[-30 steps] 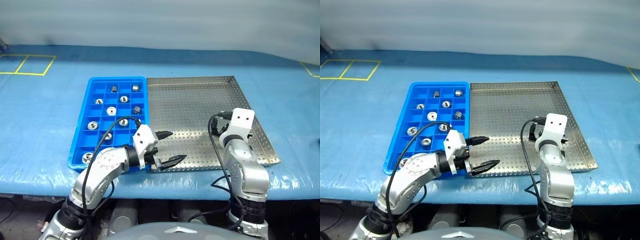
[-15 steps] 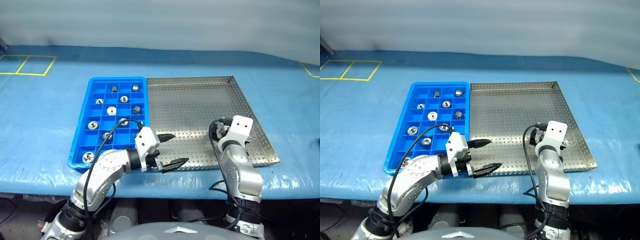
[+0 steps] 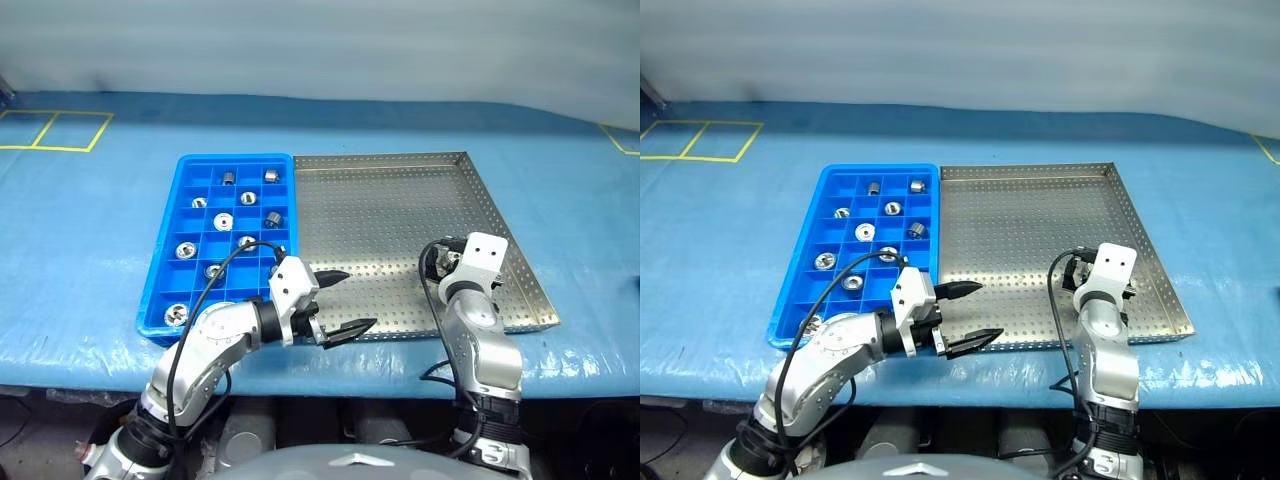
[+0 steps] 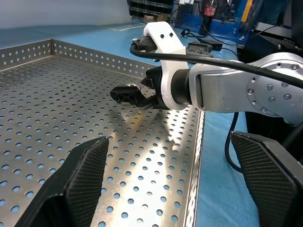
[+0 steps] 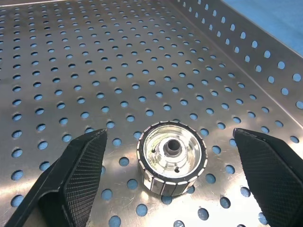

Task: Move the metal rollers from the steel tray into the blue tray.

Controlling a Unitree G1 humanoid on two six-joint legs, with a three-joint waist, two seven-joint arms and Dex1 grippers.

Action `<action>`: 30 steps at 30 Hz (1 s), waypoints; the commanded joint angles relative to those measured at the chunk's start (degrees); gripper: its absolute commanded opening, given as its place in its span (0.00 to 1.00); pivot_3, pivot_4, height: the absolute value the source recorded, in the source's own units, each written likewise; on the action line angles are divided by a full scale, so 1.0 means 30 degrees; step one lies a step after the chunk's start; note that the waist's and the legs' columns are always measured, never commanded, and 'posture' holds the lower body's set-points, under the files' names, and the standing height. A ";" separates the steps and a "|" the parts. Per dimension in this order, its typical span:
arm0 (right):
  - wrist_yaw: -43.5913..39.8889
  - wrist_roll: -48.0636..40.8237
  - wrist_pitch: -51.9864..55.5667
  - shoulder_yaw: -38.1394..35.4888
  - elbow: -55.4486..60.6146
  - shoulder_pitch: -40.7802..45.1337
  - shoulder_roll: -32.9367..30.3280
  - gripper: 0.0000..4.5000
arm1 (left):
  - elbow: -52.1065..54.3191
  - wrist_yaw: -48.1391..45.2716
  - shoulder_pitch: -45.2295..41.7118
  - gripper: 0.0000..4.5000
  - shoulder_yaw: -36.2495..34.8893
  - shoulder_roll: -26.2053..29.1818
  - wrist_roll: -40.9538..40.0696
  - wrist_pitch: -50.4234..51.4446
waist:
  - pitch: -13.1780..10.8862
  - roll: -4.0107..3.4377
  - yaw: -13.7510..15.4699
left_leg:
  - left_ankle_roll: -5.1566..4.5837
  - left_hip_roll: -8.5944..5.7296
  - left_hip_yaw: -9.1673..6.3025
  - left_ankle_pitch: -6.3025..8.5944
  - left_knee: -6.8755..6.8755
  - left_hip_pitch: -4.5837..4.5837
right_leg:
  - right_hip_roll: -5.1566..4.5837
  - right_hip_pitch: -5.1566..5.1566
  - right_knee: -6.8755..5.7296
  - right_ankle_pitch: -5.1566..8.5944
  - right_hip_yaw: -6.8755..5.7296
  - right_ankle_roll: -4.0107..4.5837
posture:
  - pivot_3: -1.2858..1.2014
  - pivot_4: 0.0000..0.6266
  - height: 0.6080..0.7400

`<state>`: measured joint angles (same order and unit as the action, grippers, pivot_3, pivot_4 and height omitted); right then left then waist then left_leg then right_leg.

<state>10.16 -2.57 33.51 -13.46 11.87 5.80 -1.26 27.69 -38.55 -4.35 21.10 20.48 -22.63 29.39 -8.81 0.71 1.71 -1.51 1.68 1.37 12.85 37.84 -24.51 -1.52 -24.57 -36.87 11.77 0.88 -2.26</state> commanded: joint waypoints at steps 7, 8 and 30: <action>0.0054 -0.0004 -0.0658 -0.0038 0.0085 0.0164 -0.0108 0.41 | 0.0649 0.0040 0.0066 1.00 -0.0059 -0.0138 -0.0042 -0.0382 | 0.0000 0.0000 0.0020 | 0.0000 0.0000 0.0001 0.0000 0.0000 0.0001 | 0.0001 0.0000 -0.0001 0.0000 0.0001 0.0001 | 0.58 0.24 1.00; 0.0044 -0.0029 -0.0651 -0.0049 0.0061 0.0188 -0.0107 0.37 | 0.0640 0.0040 0.0063 1.00 -0.0067 -0.0143 -0.0034 -0.0401 | 0.0000 0.0000 0.0026 | 0.0000 0.0000 0.0000 0.0000 0.0000 0.0001 | 0.0001 0.0000 -0.0001 0.0000 0.0001 0.0000 | 0.58 0.24 1.00; -0.3234 -0.0493 0.4641 0.4897 0.8180 0.1144 -0.1732 0.37 | 0.1481 0.2266 0.0532 1.00 -0.2605 -0.0403 0.0511 -0.2014 | -0.0006 -0.0018 0.0267 | -0.0001 0.0020 -0.0004 -0.0001 0.0015 0.0004 | -0.0001 -0.0002 -0.0014 0.0000 -0.0004 0.0000 | 0.61 0.24 1.00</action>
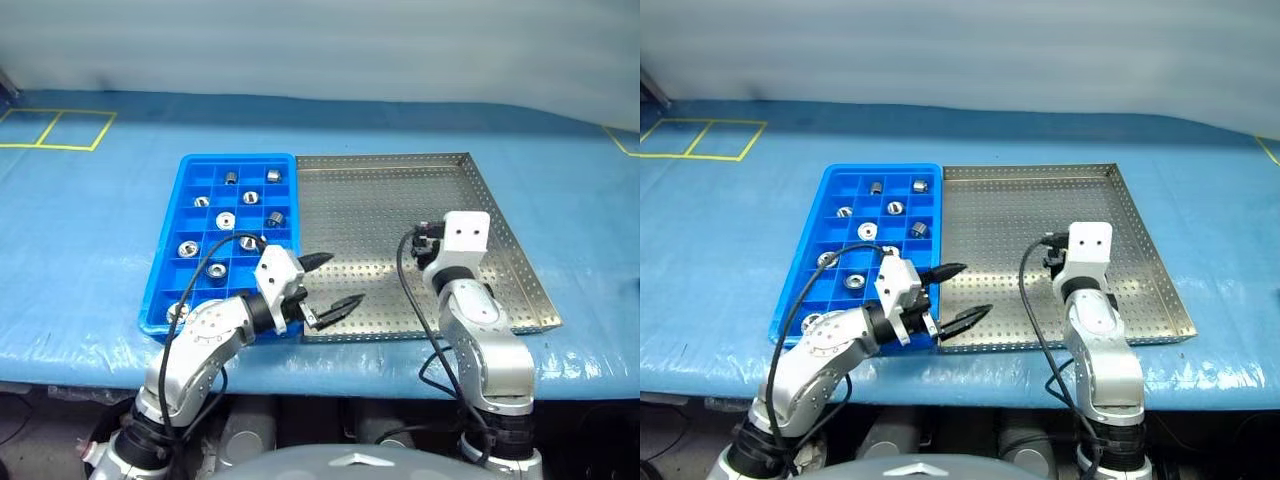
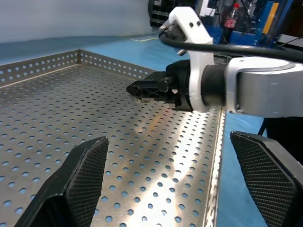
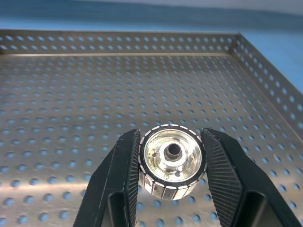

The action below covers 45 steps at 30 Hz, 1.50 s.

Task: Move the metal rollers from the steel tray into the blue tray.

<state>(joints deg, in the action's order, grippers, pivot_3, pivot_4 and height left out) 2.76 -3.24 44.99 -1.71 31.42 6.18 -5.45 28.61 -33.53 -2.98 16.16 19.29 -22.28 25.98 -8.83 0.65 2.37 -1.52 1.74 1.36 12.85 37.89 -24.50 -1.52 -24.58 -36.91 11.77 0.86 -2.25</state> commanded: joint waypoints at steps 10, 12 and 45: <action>-0.3092 -0.1283 0.2139 0.4868 0.0492 0.4641 0.0419 0.37 | 0.2728 0.1229 0.2619 1.00 -0.5316 0.1231 -0.0364 -0.1865 | -0.0004 0.0007 0.0844 | 0.0002 -0.0008 -0.0021 0.0000 -0.0038 -0.0017 | 0.0003 -0.0012 0.0016 0.0008 -0.0038 0.0015 | 0.67 0.24 1.00; -0.3403 -0.1521 0.2091 0.5501 -0.0059 0.4949 0.0963 0.37 | 0.3246 0.1243 0.3333 1.00 -0.6305 0.1489 -0.0673 -0.1823 | -0.0005 0.0009 0.1128 | 0.0003 -0.0003 -0.0027 0.0000 -0.0037 -0.0016 | 0.0002 -0.0009 0.0018 0.0010 -0.0048 0.0018 | 0.68 0.24 1.00; -0.5751 -0.3856 0.5025 0.9153 0.0433 0.1963 0.0201 0.37 | 0.4459 0.1127 0.5944 1.00 -0.8676 0.2557 -0.2782 -0.1150 | -0.0007 0.0011 0.4141 | 0.0139 0.0121 0.0005 0.0065 -0.0102 -0.0066 | -0.0005 -0.0064 0.0085 0.0087 -0.0246 0.0119 | 0.69 0.24 1.00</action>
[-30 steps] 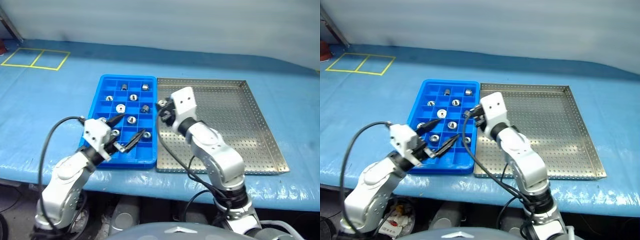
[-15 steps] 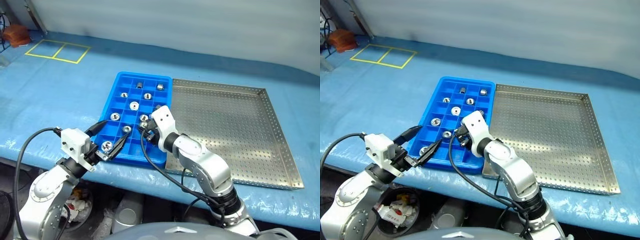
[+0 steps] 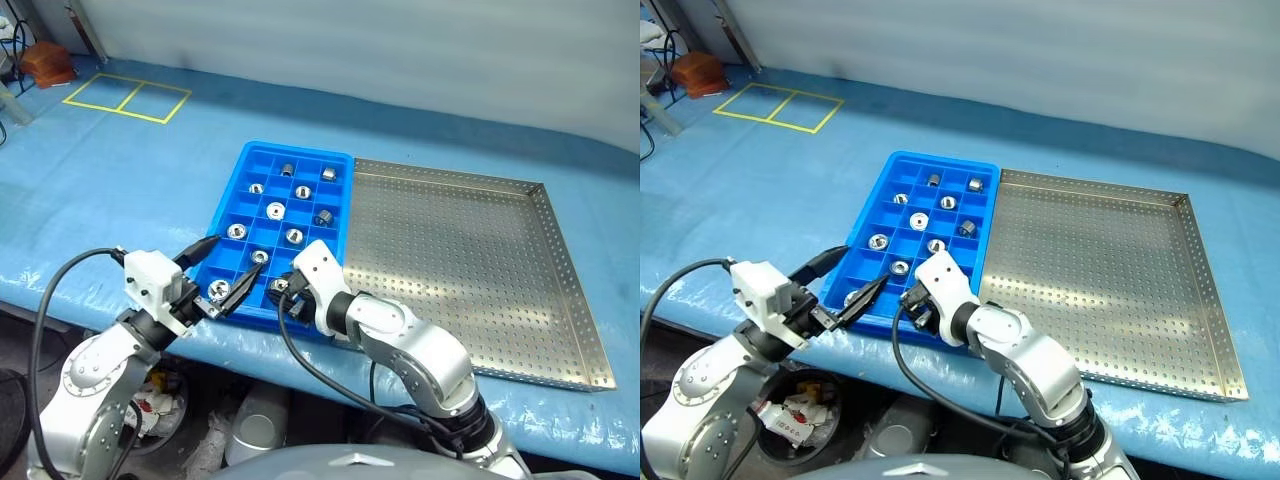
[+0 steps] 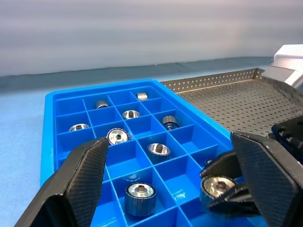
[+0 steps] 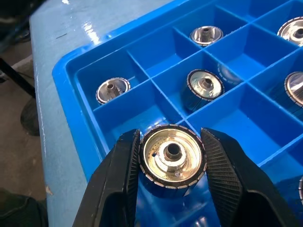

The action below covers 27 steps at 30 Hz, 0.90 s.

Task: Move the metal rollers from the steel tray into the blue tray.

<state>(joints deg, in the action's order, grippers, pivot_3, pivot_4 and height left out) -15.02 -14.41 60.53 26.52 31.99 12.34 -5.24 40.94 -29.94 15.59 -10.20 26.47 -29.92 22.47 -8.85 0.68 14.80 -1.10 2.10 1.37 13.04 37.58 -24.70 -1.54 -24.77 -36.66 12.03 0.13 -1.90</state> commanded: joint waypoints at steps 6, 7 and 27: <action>0.0428 -0.0127 -0.0222 -0.1077 0.0276 -0.0084 -0.0021 0.81 | 0.0038 -0.0320 -0.0839 1.00 0.0443 0.0319 -0.0304 0.0208 | 0.0001 0.0000 -0.0079 | 0.0010 -0.0004 -0.0009 0.0002 0.0000 0.0001 | 0.0004 0.0006 0.0006 0.0002 -0.0017 0.0003 | 0.67 0.24 1.00; 0.0388 -0.0156 -0.0224 -0.1222 0.0427 -0.0013 -0.0136 0.90 | -0.0084 -0.0381 -0.1005 1.00 0.0522 0.0355 -0.0303 0.0225 | 0.0001 0.0000 -0.0109 | 0.0011 -0.0004 -0.0008 0.0002 0.0001 0.0002 | 0.0007 0.0007 0.0008 0.0002 -0.0018 0.0004 | 0.67 0.24 1.00; 0.0295 0.0870 -0.2320 -0.5829 0.5049 -0.3320 -0.5630 0.99 | -0.8064 -0.1391 -0.9352 1.00 0.4616 -0.0661 0.3655 -0.1980 | 0.0003 0.0018 -0.3271 | -0.0009 -0.0100 -0.0058 -0.0012 0.0078 0.0005 | 0.0013 0.0083 -0.0023 -0.0003 -0.0014 0.0003 | 0.55 0.24 1.00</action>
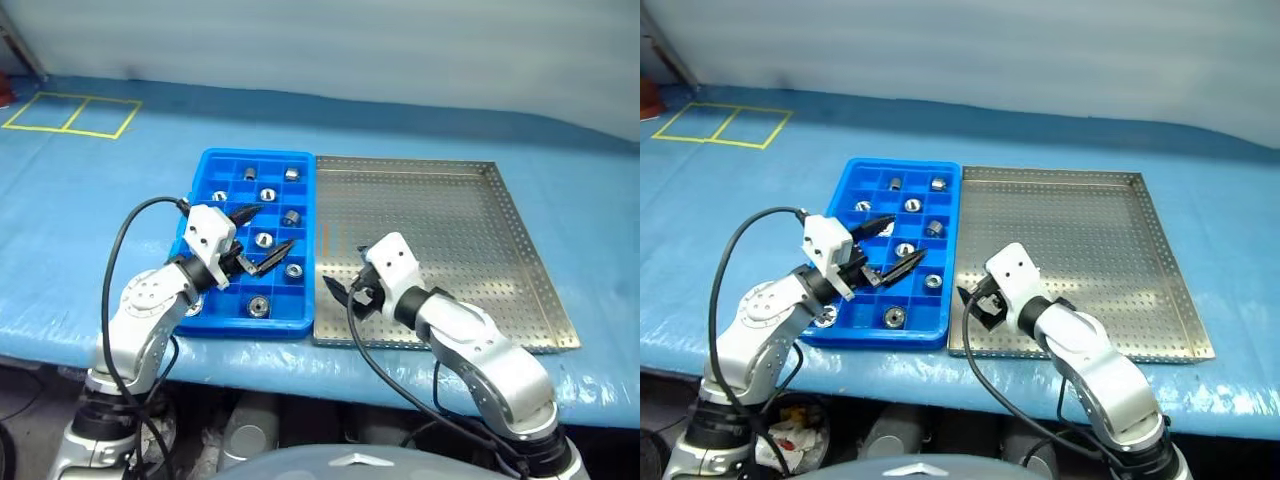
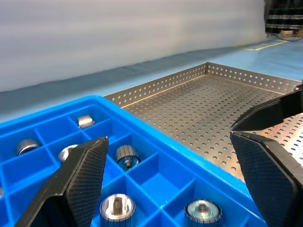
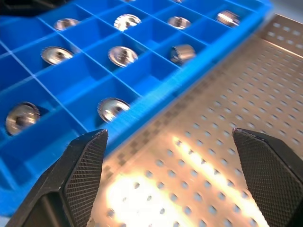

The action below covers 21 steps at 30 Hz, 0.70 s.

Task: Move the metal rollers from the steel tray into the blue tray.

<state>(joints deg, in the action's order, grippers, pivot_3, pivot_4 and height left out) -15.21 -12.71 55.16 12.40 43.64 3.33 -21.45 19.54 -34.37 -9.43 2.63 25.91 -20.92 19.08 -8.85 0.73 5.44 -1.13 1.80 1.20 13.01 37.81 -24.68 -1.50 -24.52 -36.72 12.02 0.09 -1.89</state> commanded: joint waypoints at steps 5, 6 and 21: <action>0.0963 0.0620 -0.0698 -0.2682 0.1831 -0.1883 -0.0287 0.99 | -0.2840 0.0774 -0.2358 1.00 0.0904 -0.1611 0.1854 -0.1299 | 0.0002 0.0007 -0.1069 | -0.0007 0.0001 0.0003 -0.0004 0.0014 0.0016 | 0.0016 0.0002 -0.0033 -0.0005 0.0035 -0.0009 | 0.53 0.24 1.00; 0.1055 0.0681 -0.0743 -0.2835 0.1882 -0.2111 -0.0268 0.99 | -0.3020 0.0944 -0.2435 1.00 0.0977 -0.1758 0.2057 -0.1249 | 0.0002 0.0006 -0.1195 | -0.0007 0.0001 0.0003 -0.0004 0.0014 0.0018 | 0.0022 0.0002 -0.0035 -0.0008 0.0047 -0.0014 | 0.53 0.24 1.00; 0.2043 0.1548 -0.1081 -0.2320 0.0966 -0.2608 0.0678 0.99 | -0.1917 0.2062 -0.0416 1.00 -0.0129 -0.1972 0.2246 -0.0738 | 0.0003 0.0011 -0.1511 | -0.0064 0.0001 0.0031 -0.0036 0.0045 0.0065 | 0.0016 0.0000 -0.0062 -0.0065 0.0211 -0.0101 | 0.55 0.24 1.00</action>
<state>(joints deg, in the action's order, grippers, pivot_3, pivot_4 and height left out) -8.86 -8.35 53.20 5.88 46.01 -5.44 -19.24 10.51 -29.42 -10.65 3.50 20.37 -14.11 17.06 -8.84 0.77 0.91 -1.32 1.81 1.29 12.89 37.95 -24.49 -1.46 -24.52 -36.91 11.82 0.72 -2.20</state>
